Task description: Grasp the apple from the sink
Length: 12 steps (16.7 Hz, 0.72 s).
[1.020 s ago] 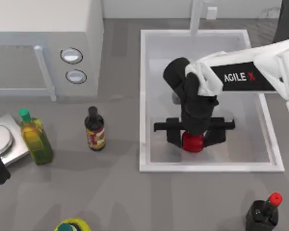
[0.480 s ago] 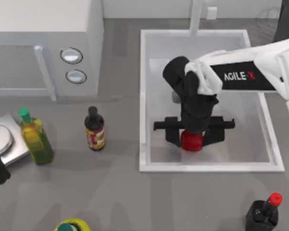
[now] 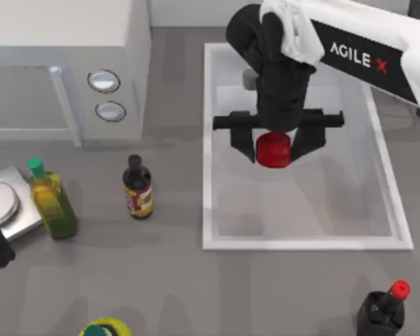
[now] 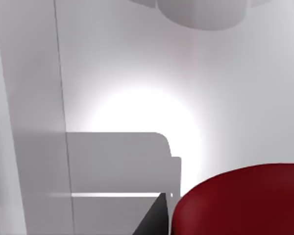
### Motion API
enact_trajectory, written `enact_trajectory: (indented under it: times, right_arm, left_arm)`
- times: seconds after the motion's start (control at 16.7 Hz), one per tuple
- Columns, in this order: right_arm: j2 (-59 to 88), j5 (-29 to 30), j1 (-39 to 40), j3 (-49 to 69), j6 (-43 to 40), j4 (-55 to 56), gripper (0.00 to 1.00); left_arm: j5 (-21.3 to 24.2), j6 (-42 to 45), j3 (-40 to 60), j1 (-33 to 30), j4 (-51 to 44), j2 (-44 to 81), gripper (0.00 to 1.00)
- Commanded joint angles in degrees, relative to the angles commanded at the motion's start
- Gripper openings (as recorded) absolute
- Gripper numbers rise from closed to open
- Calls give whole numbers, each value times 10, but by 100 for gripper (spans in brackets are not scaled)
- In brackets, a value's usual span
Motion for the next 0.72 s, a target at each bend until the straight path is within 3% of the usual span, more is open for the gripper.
enact_trajectory:
  times: [0.36,0.72]
  right_arm:
    - [-30,0,-3,206,-3,-236,0]
    - [-40,-1,-4,248,-5,-279,0]
  left_arm:
    - [0,0,0,0,0,0,100]
    - [0,0,0,0,0,0,100]
